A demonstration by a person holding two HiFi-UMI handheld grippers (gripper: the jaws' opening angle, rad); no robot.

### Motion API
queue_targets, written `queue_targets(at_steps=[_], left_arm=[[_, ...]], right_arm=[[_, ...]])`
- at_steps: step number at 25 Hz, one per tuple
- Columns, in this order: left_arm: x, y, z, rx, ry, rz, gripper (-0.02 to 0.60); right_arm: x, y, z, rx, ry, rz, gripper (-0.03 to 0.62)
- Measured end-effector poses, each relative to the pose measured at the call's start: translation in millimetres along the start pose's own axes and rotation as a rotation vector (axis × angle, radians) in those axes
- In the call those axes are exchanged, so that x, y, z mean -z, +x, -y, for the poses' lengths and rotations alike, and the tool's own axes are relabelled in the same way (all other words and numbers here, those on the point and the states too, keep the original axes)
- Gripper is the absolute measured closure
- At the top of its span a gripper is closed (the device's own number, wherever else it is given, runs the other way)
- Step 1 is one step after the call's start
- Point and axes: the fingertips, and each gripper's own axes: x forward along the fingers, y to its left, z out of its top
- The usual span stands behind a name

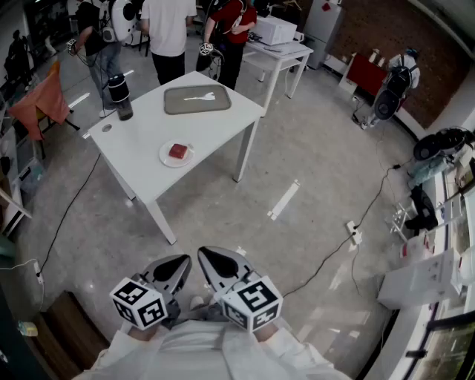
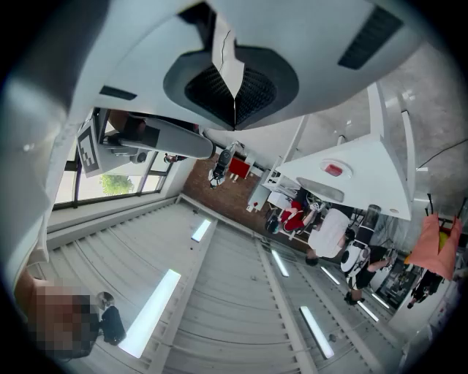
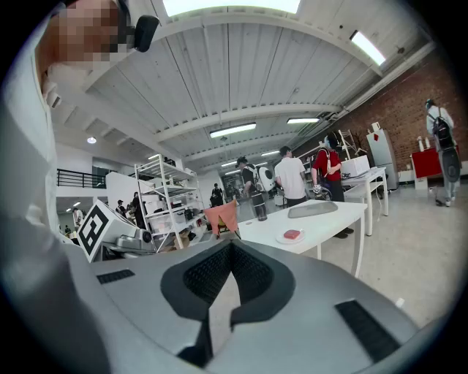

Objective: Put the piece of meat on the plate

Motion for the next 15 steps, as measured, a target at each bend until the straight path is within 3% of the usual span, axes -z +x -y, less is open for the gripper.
queue_targets(at_steps=[15], left_arm=[[9, 7, -3, -0.028, -0.005, -0.018, 0.571]], right_arm=[[13, -3, 9, 0.023, 0.009, -0.033, 0.58]])
